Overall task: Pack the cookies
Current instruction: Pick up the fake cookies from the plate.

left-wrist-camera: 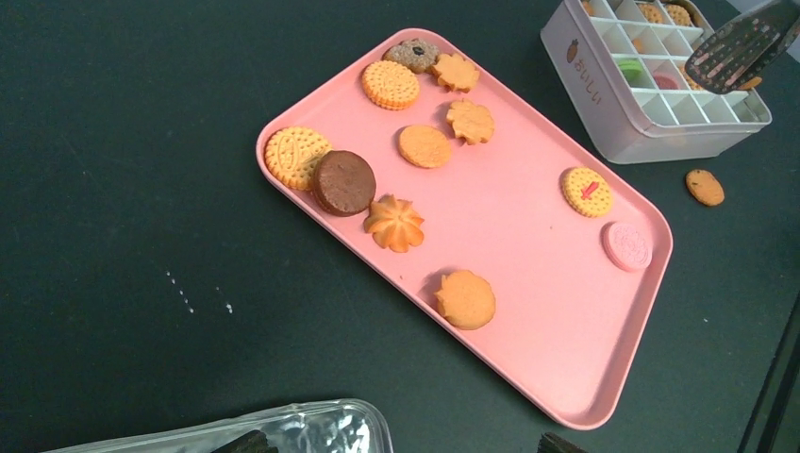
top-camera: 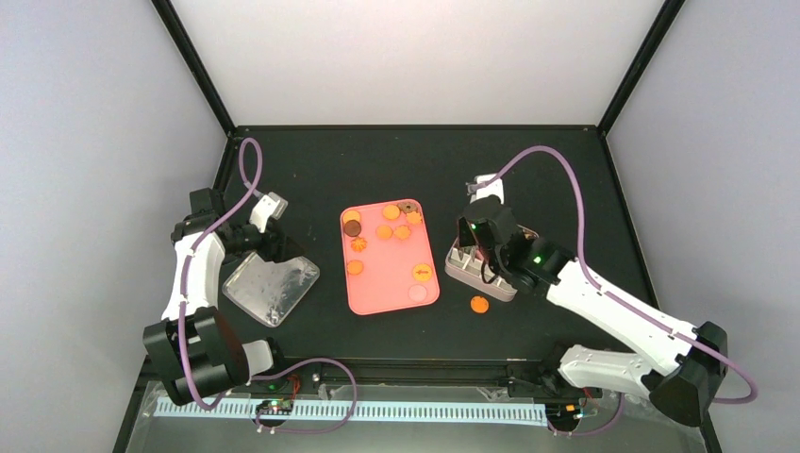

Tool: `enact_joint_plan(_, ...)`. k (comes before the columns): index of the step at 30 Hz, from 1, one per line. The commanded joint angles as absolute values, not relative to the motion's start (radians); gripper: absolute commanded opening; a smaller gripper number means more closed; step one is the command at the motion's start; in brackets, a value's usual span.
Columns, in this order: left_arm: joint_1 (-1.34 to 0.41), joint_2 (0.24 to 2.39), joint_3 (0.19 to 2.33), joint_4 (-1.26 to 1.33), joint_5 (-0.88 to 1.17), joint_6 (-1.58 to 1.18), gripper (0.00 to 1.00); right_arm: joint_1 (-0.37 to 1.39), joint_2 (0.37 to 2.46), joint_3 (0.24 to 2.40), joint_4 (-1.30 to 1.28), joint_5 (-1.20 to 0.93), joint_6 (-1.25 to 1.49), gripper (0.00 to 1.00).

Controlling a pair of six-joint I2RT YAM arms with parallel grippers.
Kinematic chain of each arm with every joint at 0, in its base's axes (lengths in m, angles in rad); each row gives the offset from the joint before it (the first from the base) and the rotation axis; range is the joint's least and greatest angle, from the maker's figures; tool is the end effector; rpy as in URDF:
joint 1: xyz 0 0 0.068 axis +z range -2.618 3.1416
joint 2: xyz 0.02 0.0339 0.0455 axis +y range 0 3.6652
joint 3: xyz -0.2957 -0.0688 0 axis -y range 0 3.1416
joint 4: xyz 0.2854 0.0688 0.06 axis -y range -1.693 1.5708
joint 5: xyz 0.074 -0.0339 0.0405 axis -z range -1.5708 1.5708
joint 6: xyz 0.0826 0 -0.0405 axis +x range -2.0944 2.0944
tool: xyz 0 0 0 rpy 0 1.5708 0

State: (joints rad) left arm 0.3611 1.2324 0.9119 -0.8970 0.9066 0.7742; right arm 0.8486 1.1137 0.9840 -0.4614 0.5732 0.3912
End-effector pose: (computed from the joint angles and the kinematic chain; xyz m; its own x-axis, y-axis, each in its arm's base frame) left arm 0.2614 0.0292 0.2423 -0.6016 0.2335 -0.7639 0.6402 0.7129 -0.2863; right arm 0.2315 0.1950 0.3215 -0.4674 -0.0460 -0.8828 -0.1672 0.9852 0.0372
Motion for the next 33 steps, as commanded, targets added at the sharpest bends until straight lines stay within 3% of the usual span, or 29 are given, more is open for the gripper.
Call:
enact_joint_plan(1,0.370,1.220,0.930,-0.926,0.925,0.802,0.75,0.849,1.056,0.958,-0.410,0.626,0.410,0.28)
enact_joint_plan(9,0.369,1.224,0.936,-0.920,0.944,0.781,0.74,0.888,1.130,1.012,-0.349,0.509,0.360,0.29)
enact_joint_plan(18,0.370,1.220,0.940,-0.943,0.921,0.787,0.75,1.047,1.451,1.223,-0.211,0.378,0.300,0.34)
enact_joint_plan(33,0.371,1.195,0.938,-0.959,0.891,0.808,0.75,1.054,1.783,1.440,-0.094,0.233,0.313,0.37)
